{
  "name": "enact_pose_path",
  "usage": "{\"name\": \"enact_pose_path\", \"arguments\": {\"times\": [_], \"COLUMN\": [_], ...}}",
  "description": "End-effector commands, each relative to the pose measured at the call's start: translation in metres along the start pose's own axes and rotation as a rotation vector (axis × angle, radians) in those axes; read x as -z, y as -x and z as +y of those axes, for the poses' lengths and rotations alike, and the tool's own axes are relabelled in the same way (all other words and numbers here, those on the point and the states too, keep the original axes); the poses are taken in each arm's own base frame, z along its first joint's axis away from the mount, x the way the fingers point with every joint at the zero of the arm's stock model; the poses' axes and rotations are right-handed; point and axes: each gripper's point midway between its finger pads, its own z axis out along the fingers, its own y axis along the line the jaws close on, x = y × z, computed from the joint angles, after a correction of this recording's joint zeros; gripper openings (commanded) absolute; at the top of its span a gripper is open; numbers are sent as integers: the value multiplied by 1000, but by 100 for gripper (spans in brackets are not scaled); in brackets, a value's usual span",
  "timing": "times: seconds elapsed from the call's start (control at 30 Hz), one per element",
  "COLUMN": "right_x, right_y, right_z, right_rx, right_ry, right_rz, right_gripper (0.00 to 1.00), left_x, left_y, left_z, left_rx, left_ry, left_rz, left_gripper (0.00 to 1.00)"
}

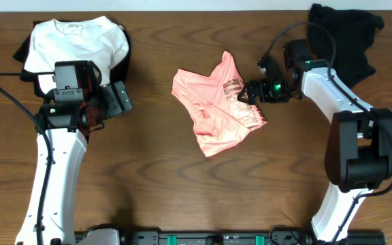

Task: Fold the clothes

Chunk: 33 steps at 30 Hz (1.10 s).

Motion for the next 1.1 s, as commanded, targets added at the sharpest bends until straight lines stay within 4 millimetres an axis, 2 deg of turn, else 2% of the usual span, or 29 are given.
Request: {"name": "enact_pose_path", "arguments": {"times": [0.0,0.13,0.23,0.27,0.33,0.37,0.4,0.47,0.6,0.7,1.07], "right_x": [15,23,29,31,32,32,31,28,21,14,-21], "right_y": [17,27,27,23,13,9,4,-6,-25,-35,-73], "right_z": [-9,-14,-33,-41,-51,-52,-52,-52,-45,-31,42], "right_rx": [-78,-113,-192,-215,-241,-249,-253,-257,-246,-241,-145], "right_ry": [-34,-32,-98,-129,-185,-198,-207,-239,-286,-283,-292], "right_rz": [-69,-113,-126,-119,-88,-72,-54,-14,59,106,249], "right_gripper": [97,94,89,82,55,35,27,19,10,1,1], "left_x": [-2,-2,-2,-2,-2,-2,-2,-2,-2,-2,-1], "left_y": [-1,-1,-1,-1,-1,-1,-1,1,3,4,19], "left_z": [4,4,4,4,4,4,4,4,3,3,0], "left_rx": [-4,-4,-4,-4,-4,-4,-4,-4,-5,-6,-6], "left_ry": [17,17,17,17,17,17,16,14,11,9,-7], "left_rz": [4,4,4,4,4,4,3,-3,-14,-18,-77], "left_gripper": [98,98,98,98,98,98,98,98,98,98,98]}}
